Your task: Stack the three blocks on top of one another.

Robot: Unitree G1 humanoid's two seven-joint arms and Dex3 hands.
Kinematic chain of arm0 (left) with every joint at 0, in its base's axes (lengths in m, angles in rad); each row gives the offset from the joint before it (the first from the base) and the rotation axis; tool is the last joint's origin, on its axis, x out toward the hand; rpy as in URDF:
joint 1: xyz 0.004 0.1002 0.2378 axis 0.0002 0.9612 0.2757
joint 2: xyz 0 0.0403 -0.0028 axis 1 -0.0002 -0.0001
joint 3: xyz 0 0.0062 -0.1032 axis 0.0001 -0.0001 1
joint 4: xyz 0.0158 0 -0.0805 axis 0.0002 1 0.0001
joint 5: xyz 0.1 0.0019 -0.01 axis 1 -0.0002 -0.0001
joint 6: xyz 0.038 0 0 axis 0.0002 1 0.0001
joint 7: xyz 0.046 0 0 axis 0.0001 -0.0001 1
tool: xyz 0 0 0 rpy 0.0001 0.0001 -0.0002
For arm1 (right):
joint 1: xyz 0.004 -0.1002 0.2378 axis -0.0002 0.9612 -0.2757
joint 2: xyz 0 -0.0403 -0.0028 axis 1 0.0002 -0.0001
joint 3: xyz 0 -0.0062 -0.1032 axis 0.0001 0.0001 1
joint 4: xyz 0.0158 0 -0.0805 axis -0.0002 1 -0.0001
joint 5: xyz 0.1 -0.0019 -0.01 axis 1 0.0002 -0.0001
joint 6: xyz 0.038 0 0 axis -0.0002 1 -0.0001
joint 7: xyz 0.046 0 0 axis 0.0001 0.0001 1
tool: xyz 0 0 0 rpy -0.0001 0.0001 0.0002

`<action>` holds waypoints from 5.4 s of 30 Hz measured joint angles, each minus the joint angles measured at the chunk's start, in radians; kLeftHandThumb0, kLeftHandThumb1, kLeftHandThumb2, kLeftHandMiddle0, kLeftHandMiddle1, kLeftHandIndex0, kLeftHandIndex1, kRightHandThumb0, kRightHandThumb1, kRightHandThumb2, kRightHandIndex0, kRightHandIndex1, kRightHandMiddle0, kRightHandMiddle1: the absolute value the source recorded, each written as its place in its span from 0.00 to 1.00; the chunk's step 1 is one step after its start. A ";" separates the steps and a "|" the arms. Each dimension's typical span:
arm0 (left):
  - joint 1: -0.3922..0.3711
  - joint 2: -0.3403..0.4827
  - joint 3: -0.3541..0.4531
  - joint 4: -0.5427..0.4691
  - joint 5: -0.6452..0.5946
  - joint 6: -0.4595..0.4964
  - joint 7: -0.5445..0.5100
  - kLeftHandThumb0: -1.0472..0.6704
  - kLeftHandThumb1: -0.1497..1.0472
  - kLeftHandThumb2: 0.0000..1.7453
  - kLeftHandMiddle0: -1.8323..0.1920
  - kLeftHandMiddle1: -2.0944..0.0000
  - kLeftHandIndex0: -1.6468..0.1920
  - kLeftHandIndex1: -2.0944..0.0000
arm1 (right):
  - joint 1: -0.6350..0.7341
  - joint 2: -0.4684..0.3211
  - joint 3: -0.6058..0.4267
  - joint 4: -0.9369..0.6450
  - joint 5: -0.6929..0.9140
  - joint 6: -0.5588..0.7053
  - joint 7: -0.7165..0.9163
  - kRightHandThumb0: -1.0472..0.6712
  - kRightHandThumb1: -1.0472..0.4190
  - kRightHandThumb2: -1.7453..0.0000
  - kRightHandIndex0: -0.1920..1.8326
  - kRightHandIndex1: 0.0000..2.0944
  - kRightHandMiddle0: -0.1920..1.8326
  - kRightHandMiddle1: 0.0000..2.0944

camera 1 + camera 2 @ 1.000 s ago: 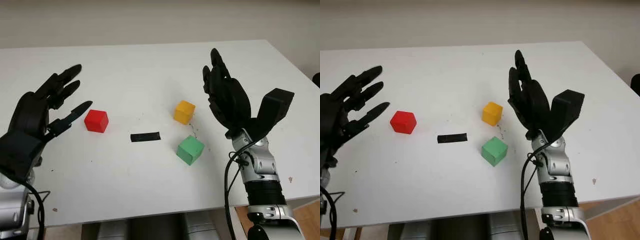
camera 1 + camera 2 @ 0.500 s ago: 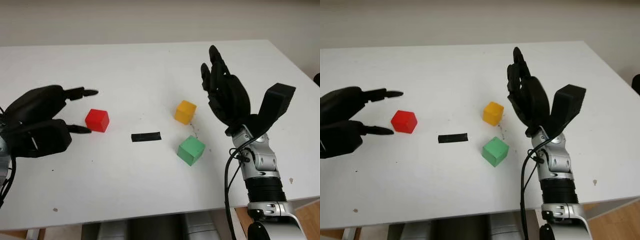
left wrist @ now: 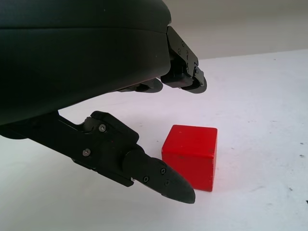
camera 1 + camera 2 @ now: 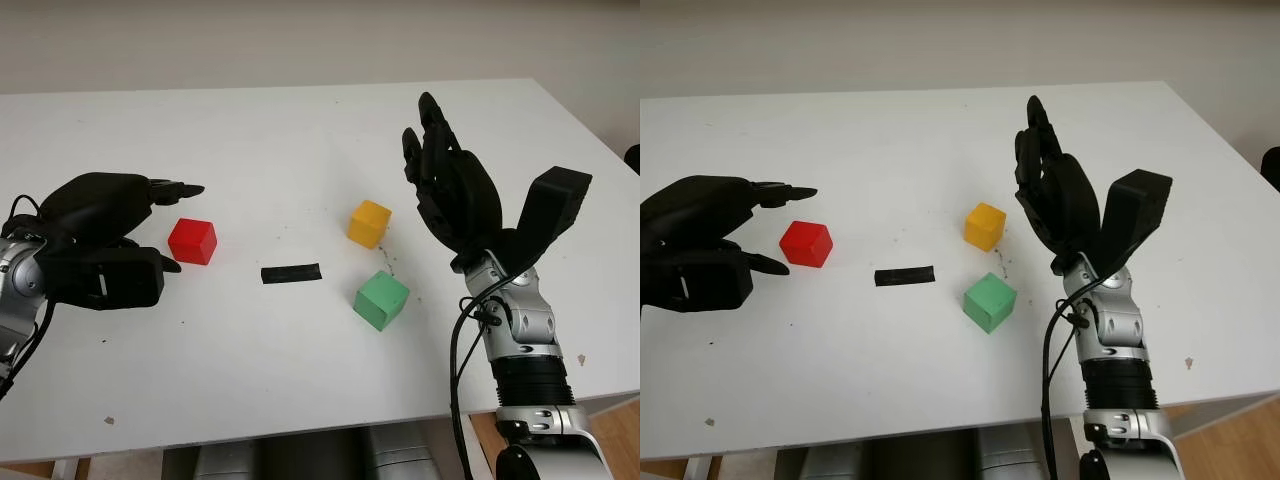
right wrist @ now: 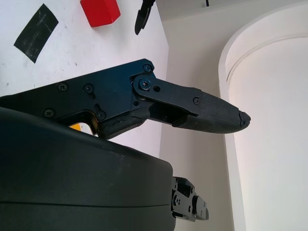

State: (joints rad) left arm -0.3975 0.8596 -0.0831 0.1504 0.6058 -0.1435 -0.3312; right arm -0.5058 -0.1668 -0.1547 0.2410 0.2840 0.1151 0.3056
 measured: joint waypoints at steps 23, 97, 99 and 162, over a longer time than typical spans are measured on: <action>-0.017 -0.048 -0.079 0.076 0.107 -0.022 0.087 0.31 0.84 0.03 0.70 0.96 0.65 0.94 | 0.011 0.000 0.000 -0.023 0.000 0.021 -0.010 0.17 0.00 0.60 0.00 0.00 0.00 0.00; 0.103 -0.458 -0.032 -0.263 -0.153 0.240 0.184 0.35 1.00 0.13 0.83 0.99 0.78 0.11 | 0.033 -0.001 0.002 -0.061 -0.002 0.058 -0.015 0.18 0.00 0.61 0.00 0.00 0.00 0.00; 0.105 -0.489 -0.034 -0.262 -0.183 0.259 0.172 0.35 1.00 0.13 0.85 0.99 0.78 0.12 | 0.033 -0.001 0.002 -0.061 -0.002 0.058 -0.012 0.18 0.00 0.61 0.00 0.00 0.00 0.00; 0.104 -0.505 -0.146 -0.105 -0.059 0.243 0.187 0.19 0.94 0.03 1.00 1.00 1.00 1.00 | 0.036 0.000 0.003 -0.063 -0.003 0.063 -0.026 0.18 0.00 0.62 0.00 0.00 0.00 0.00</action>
State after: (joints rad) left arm -0.2934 0.3551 -0.2288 0.0450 0.5466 0.0998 -0.1443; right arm -0.4695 -0.1673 -0.1520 0.1777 0.2815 0.1781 0.2795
